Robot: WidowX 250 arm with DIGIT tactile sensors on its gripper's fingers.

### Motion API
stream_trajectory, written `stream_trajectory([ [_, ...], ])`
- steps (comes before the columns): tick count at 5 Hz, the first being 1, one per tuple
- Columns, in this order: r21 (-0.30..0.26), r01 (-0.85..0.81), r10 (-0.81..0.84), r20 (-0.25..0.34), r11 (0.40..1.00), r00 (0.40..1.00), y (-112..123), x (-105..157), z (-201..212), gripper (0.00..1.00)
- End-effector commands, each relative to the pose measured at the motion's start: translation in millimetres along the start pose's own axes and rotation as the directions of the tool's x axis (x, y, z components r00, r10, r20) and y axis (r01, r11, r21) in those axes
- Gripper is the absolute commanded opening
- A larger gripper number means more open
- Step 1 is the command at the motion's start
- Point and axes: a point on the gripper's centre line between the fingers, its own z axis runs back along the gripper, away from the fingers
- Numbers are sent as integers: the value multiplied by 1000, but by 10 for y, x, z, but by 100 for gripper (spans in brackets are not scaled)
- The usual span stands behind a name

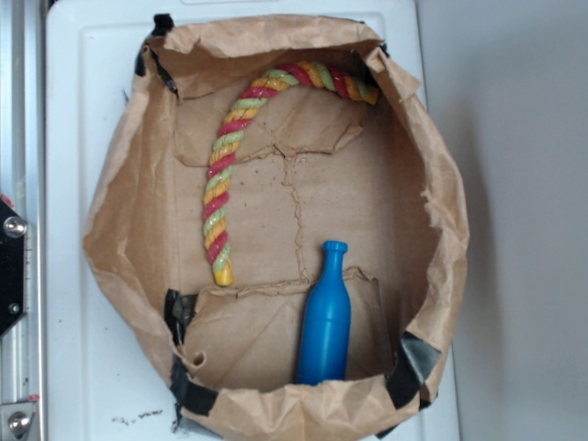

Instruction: Grab the blue bottle.

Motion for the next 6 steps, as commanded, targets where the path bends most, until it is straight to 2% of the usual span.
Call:
stream_trajectory([
  [1, 0, 0, 0, 0, 1000, 1000, 0, 0, 0, 100],
  [2, 28, 2, -2, 17, 1000, 1000, -93, 492, -15, 100],
  [3, 39, 44, -46, 48, 998, 998, -124, 840, -60, 100],
  [4, 79, 239, -246, 100, 968, 964, -99, 1116, -155, 100],
  [5, 25, 467, -466, 129, 884, 875, -7, 1236, -326, 100],
  [6, 93, 674, -681, 127, 732, 722, 130, 1340, -464, 100],
])
